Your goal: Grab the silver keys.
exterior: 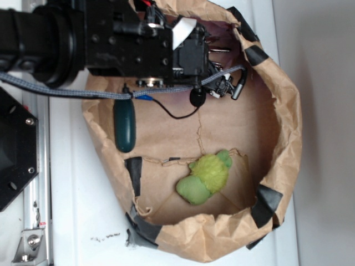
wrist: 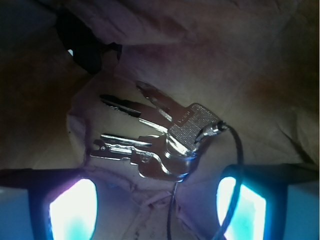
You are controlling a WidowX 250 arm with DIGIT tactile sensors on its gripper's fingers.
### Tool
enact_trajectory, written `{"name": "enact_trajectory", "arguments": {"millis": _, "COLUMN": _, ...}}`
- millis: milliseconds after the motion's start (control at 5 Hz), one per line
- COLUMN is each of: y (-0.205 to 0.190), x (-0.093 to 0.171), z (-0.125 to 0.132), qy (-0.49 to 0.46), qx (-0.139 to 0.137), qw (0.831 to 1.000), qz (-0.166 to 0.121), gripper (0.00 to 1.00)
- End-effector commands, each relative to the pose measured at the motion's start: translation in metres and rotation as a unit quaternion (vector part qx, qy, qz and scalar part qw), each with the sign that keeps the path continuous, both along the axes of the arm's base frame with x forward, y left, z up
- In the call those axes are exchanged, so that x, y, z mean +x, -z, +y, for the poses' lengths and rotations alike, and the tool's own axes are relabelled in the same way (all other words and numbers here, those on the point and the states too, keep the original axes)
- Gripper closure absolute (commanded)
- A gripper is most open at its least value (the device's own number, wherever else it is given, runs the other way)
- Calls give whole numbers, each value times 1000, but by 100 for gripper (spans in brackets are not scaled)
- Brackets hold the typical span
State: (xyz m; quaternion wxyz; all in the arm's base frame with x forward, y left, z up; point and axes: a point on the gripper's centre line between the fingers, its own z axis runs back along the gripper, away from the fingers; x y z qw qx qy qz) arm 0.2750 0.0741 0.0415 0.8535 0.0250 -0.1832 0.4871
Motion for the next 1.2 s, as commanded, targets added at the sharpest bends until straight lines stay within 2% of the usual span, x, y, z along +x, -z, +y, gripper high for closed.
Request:
{"name": "enact_trajectory", "arguments": {"millis": 0, "y": -14, "x": 3, "z": 15, "qy": -19, "qx": 3, "qw": 999, "qz": -26, "gripper": 0}}
{"name": "enact_trajectory", "arguments": {"millis": 200, "y": -15, "x": 3, "z": 15, "qy": -20, "qx": -2, "qw": 999, "qz": -27, "gripper": 100}}
{"name": "enact_trajectory", "arguments": {"millis": 1000, "y": -16, "x": 3, "z": 15, "qy": -17, "qx": -9, "qw": 1000, "qz": -24, "gripper": 100}}
